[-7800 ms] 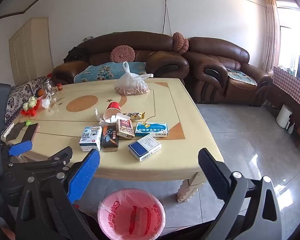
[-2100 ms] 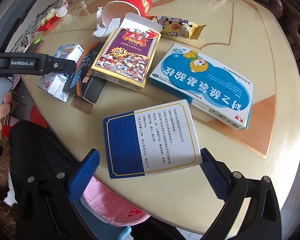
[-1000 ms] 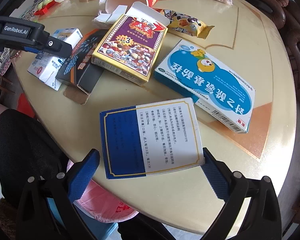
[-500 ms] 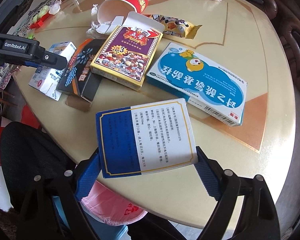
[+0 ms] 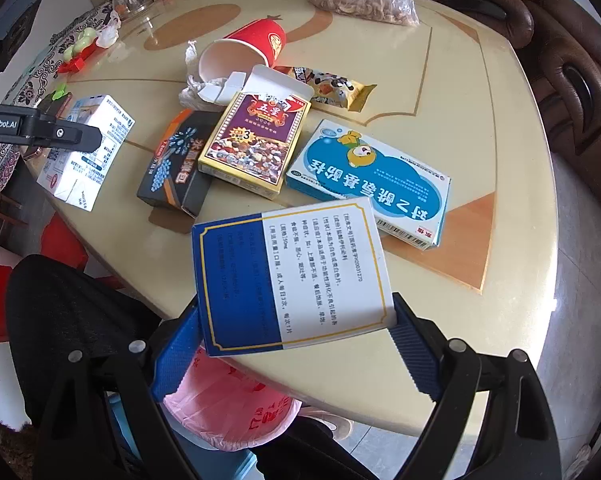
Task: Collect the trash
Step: 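Close left gripper on milk carton while right gripper closes on blue-panel box, then carry both boxes over the pink bin and open both grippers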
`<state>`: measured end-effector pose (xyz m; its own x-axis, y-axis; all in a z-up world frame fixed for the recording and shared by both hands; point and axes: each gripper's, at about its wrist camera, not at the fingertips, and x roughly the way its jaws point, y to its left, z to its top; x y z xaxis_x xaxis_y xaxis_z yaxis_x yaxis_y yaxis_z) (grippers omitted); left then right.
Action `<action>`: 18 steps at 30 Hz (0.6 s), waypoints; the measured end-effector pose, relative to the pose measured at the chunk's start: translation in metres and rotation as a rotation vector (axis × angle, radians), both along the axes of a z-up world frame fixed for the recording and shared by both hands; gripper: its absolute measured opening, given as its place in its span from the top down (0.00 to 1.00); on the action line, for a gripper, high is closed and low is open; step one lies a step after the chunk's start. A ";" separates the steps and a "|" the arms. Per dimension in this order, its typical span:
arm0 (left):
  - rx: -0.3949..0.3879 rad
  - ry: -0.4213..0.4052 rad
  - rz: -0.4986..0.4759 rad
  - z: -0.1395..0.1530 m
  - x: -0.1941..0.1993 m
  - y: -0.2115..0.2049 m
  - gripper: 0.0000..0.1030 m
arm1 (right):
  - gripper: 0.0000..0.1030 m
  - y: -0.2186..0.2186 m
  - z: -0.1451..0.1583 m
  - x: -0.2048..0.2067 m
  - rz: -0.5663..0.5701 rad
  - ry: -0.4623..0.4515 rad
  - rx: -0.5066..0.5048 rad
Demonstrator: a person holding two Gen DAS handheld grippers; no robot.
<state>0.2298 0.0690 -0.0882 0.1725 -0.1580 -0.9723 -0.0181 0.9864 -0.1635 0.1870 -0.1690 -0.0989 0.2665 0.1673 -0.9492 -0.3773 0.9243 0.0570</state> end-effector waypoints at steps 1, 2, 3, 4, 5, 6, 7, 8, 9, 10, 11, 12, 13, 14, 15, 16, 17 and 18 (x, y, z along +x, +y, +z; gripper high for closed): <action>0.004 -0.008 -0.007 0.005 -0.006 -0.002 0.34 | 0.17 0.001 0.004 -0.003 0.000 -0.009 -0.003; 0.009 -0.016 -0.014 0.010 -0.008 0.000 0.34 | 0.17 0.001 0.008 -0.007 -0.001 -0.016 -0.005; 0.012 -0.024 -0.019 0.014 -0.014 -0.001 0.34 | 0.17 0.001 0.013 -0.011 -0.002 -0.022 -0.005; 0.012 -0.031 -0.024 0.018 -0.021 -0.002 0.34 | 0.17 0.004 0.017 -0.015 -0.002 -0.029 -0.006; 0.012 -0.036 -0.030 0.021 -0.025 -0.001 0.34 | 0.17 0.005 0.021 -0.019 -0.002 -0.037 -0.009; 0.013 -0.042 -0.035 0.024 -0.032 -0.002 0.34 | 0.17 0.005 0.025 -0.024 -0.003 -0.045 -0.010; 0.018 -0.051 -0.039 0.027 -0.039 -0.003 0.34 | 0.17 0.009 0.027 -0.027 -0.004 -0.049 -0.009; 0.023 -0.058 -0.045 0.028 -0.046 -0.005 0.34 | 0.17 0.010 0.031 -0.031 -0.004 -0.055 -0.008; 0.026 -0.065 -0.053 0.030 -0.051 -0.006 0.34 | 0.17 0.011 0.035 -0.036 -0.005 -0.060 -0.008; 0.028 -0.071 -0.062 0.033 -0.059 -0.008 0.34 | 0.17 0.013 0.039 -0.041 -0.004 -0.066 -0.007; 0.030 -0.076 -0.070 0.035 -0.065 -0.008 0.34 | 0.17 0.014 0.042 -0.046 -0.003 -0.072 -0.007; 0.034 -0.082 -0.080 0.036 -0.071 -0.009 0.34 | 0.17 0.015 0.044 -0.050 -0.003 -0.077 -0.008; 0.038 -0.087 -0.089 0.038 -0.077 -0.011 0.34 | 0.17 0.015 0.048 -0.055 -0.003 -0.083 -0.009; 0.041 -0.091 -0.098 0.040 -0.086 -0.012 0.34 | 0.17 0.016 0.050 -0.060 -0.005 -0.088 -0.009; 0.043 -0.092 -0.107 0.040 -0.092 -0.014 0.34 | 0.17 0.017 0.052 -0.064 -0.006 -0.090 -0.008; 0.047 -0.095 -0.116 0.040 -0.098 -0.015 0.34 | 0.17 0.018 0.054 -0.069 -0.007 -0.093 -0.008; 0.051 -0.096 -0.122 0.040 -0.103 -0.016 0.34 | 0.17 0.019 0.056 -0.073 -0.010 -0.098 -0.008; 0.055 -0.096 -0.128 0.039 -0.108 -0.018 0.34 | 0.17 0.019 0.058 -0.077 -0.011 -0.100 -0.008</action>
